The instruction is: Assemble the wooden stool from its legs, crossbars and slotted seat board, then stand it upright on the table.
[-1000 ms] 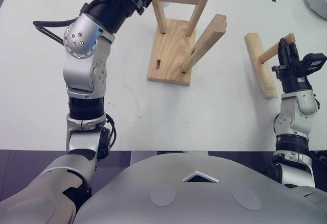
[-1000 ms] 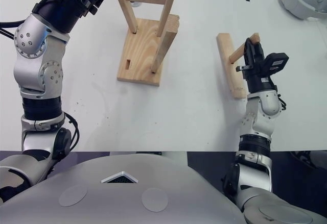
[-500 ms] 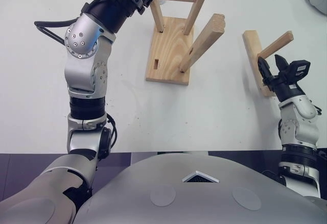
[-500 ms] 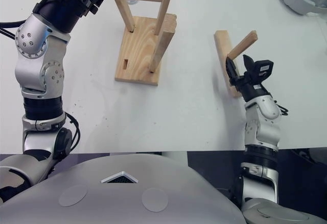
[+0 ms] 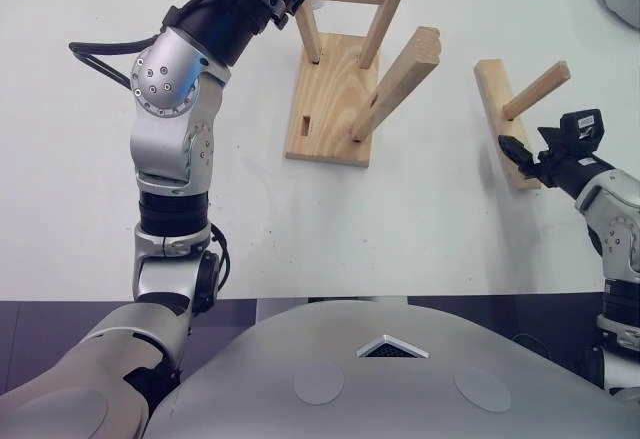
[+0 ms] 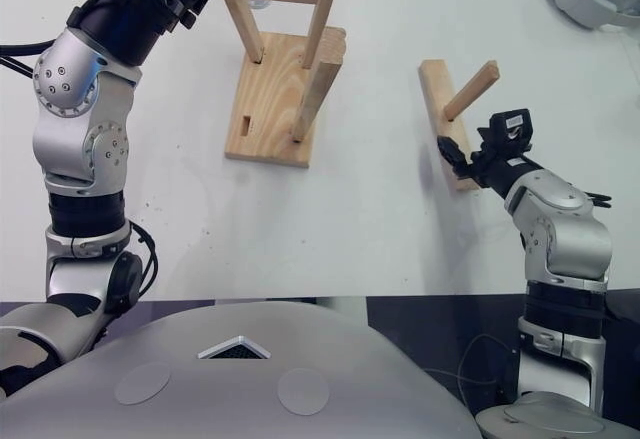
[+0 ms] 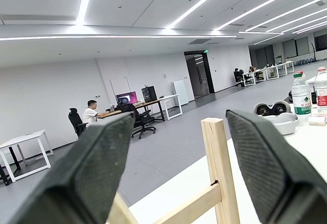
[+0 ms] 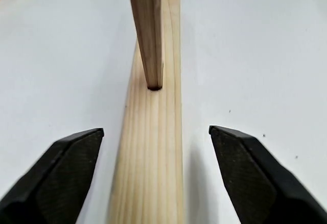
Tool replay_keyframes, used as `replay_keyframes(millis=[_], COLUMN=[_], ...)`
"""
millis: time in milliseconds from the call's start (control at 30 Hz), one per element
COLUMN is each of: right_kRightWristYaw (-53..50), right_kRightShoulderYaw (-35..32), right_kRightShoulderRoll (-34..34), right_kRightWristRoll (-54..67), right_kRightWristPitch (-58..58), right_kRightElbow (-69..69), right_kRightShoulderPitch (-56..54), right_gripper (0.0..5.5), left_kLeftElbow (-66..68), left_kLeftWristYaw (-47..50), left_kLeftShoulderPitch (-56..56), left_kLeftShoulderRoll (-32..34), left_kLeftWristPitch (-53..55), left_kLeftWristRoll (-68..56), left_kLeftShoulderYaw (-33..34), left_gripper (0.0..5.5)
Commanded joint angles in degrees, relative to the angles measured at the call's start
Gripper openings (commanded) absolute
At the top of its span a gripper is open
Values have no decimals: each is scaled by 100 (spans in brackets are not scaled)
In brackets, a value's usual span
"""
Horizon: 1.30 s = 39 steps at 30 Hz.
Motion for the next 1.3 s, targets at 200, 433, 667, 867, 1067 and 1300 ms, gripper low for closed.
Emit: replay_keyframes(millis=[200,433,667,867,1067,1300], right_kRightWristYaw=[275,-63,-382,-286,-108,144], right_kRightShoulderYaw=[296,131,-127,55,775,998], right_kRightShoulderRoll=[-144,34,298,420,533,597], right_kRightWristRoll=[-338,-793,-1051,-415,-42,264], right_kRightWristPitch=[57,-1011,-2794,-2531,-1831,-1526], right_kRightElbow=[33,-77,-720,-1682,-2179,-2447], right_kRightShoulderPitch=[-21,-301,-839,-2167,-2925,-2871], right_gripper=[241,206,206,206,206,206], left_kLeftElbow=[12,-163,-90,873,978,581], left_kLeftWristYaw=[33,213,1069,2290,2799,2995], left_kLeftShoulderPitch=[46,-276,-1773,-2794,-2914,-2838], left_kLeftShoulderRoll=[38,10,-521,-1098,-1155,-1093], left_kLeftWristPitch=[-16,526,2481,3737,4230,4128], left_kLeftWristRoll=[76,-195,-2094,-4507,-5606,-6305], left_kLeftShoulderYaw=[27,217,1071,2222,2314,2258], left_gripper=[330,330,330,330,330,330])
